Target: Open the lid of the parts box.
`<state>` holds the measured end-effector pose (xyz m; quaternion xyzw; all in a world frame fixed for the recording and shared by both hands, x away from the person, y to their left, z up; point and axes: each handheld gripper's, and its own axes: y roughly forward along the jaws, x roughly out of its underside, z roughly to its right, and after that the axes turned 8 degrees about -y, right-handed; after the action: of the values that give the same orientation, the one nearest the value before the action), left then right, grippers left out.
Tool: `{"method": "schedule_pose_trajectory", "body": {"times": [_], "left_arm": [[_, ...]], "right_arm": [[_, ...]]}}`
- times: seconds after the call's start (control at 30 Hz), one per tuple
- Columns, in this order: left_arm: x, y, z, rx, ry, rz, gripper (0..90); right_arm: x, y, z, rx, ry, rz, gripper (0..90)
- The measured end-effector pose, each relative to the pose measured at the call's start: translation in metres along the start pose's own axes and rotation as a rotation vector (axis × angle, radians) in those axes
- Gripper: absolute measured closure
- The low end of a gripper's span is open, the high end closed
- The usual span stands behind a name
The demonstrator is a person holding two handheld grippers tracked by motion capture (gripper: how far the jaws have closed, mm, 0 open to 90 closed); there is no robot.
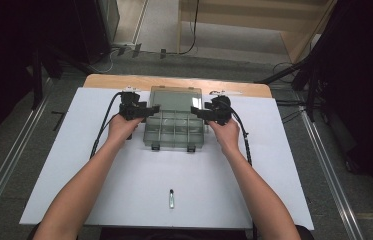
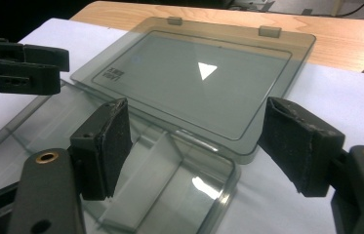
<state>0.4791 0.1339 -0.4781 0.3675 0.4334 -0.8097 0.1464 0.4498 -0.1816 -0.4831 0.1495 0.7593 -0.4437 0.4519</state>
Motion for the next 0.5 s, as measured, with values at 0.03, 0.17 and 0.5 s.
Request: {"method": "schedule_pose_trajectory", "body": {"times": [0.03,0.17,0.5], "left_arm": [[0.000,-0.001,0.001,-0.003,0.005,-0.005,33.8],[0.001,-0.008,0.004,0.010,0.016,-0.019,33.9],[0.005,-0.022,0.010,0.049,0.048,-0.024,33.8]], "right_arm": [[0.000,-0.001,-0.001,-0.002,-0.003,-0.002,28.1],[-0.002,-0.004,-0.006,-0.012,-0.024,-0.012,28.2],[0.000,-0.012,-0.014,-0.030,-0.067,-0.031,28.4]]}}
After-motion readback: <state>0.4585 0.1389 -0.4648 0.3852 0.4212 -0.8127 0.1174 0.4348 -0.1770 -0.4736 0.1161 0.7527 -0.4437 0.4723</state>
